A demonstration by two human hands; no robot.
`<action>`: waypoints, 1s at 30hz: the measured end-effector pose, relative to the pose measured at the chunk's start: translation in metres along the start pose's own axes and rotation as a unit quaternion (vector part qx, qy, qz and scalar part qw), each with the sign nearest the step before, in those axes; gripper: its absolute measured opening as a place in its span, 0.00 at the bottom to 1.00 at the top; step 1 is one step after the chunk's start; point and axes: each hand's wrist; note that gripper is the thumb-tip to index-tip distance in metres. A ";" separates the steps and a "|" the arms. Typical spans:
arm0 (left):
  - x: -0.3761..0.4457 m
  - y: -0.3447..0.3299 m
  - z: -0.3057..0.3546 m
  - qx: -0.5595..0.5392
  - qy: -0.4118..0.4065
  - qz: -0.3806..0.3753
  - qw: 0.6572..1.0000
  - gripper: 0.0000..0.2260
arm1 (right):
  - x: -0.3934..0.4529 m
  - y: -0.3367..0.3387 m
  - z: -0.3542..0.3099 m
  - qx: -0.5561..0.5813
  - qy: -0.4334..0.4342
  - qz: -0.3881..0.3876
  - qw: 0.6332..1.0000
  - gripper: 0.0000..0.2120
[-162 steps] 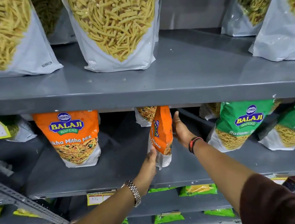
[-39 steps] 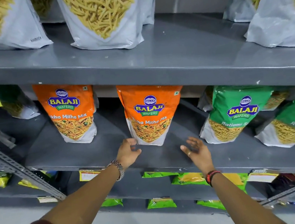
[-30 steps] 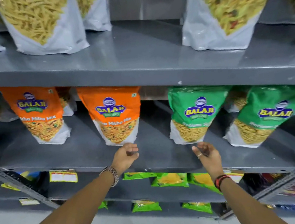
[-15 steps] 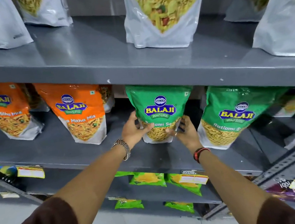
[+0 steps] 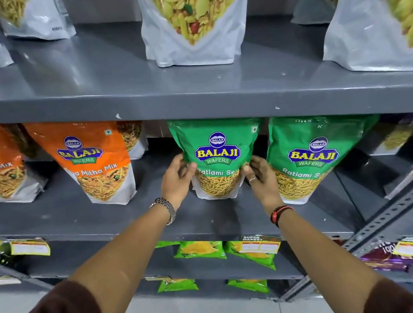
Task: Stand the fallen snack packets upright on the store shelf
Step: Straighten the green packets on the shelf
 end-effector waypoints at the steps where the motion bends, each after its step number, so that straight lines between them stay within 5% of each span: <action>1: 0.001 0.002 -0.001 -0.022 0.007 0.029 0.999 0.18 | 0.002 0.001 -0.001 -0.013 0.008 0.022 1.000 0.17; 4: 0.005 0.004 -0.001 -0.029 0.034 0.108 0.993 0.12 | 0.004 -0.002 -0.002 -0.055 0.024 0.090 0.994 0.13; 8: 0.018 0.003 0.003 -0.016 0.058 0.123 0.991 0.07 | 0.004 -0.007 -0.007 -0.058 0.030 0.147 0.987 0.10; 21: 0.006 0.003 -0.005 -0.089 0.138 0.102 0.981 0.03 | 0.003 0.011 0.001 -0.014 0.000 0.119 0.993 0.08; 26: -0.028 -0.013 -0.014 -0.098 0.278 -0.078 0.952 0.15 | -0.026 0.054 0.020 -0.032 0.018 0.126 0.991 0.06; 30: -0.052 -0.038 0.006 -0.038 0.252 -0.287 0.923 0.19 | -0.050 0.088 0.034 -0.123 0.004 0.233 0.965 0.07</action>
Point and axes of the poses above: each hand's wrist, its own x-axis towards the middle knuckle, its own y-axis out of the back of the hand, z = x × y, and after that the axes turned 6 degrees about x, right-handed
